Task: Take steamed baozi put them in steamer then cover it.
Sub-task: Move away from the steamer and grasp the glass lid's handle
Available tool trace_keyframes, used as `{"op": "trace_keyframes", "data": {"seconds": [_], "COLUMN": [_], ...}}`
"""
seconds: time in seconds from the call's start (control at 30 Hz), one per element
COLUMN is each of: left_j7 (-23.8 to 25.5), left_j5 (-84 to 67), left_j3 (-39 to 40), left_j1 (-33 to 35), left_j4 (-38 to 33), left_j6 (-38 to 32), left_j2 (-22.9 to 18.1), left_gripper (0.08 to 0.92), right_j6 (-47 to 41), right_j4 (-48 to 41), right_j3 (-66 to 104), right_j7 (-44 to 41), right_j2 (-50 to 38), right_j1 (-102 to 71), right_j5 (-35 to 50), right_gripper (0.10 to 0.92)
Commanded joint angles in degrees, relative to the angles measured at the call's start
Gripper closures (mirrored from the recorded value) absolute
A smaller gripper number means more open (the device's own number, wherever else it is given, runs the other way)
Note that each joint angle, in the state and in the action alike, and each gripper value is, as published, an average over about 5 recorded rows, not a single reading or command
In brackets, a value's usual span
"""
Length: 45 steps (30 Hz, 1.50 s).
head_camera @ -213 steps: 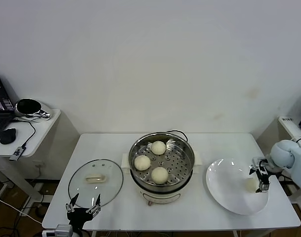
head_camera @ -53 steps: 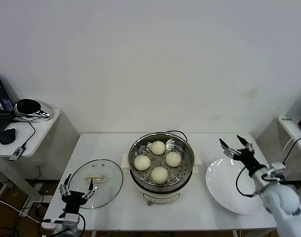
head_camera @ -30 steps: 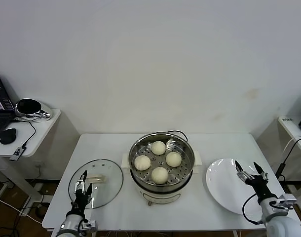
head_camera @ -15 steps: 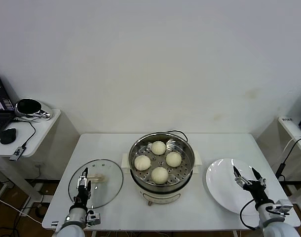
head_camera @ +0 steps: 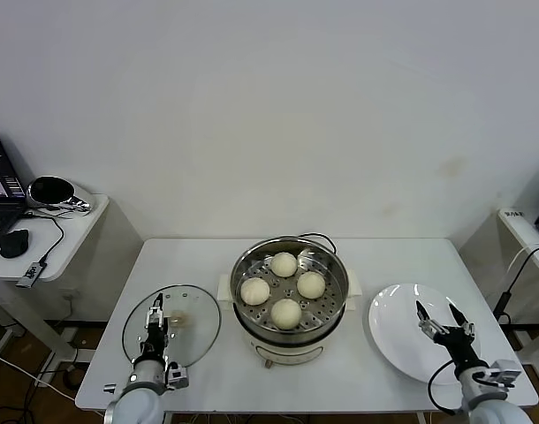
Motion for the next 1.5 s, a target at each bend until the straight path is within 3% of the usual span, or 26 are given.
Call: {"op": "trace_keyframes", "data": {"seconds": [0.03, 0.67, 0.9, 1.5], "left_j7": [0.3, -4.0, -8.8, -9.2], "left_j5": [0.7, -0.3, -0.5, -0.7], "left_j3": [0.5, -0.1, -0.3, -0.6], "left_j1": [-2.9, -4.8, -4.4, -3.5], "left_j4": [1.6, 7.0, 8.9, 8.2], "left_j6": [4.6, 4.2, -0.6, -1.0], "left_j2": [-1.4, -3.5, -2.7, -2.1], "left_gripper": [0.177, 0.177, 0.189, 0.682], "right_j6": [0.1, 0.3, 0.6, 0.2], "right_j4": [-0.3, -1.0, -1.4, -0.4], "right_j3": [-0.2, -1.5, -2.4, -2.8], "right_j7": [0.0, -0.2, -0.6, -1.8], "right_j2": [0.2, 0.5, -0.3, -0.6], "right_j1": [-0.2, -0.6, -1.0, -1.5], "right_j5": [-0.4, -1.2, -1.9, -3.2], "right_gripper": [0.203, 0.203, 0.203, 0.203]}}
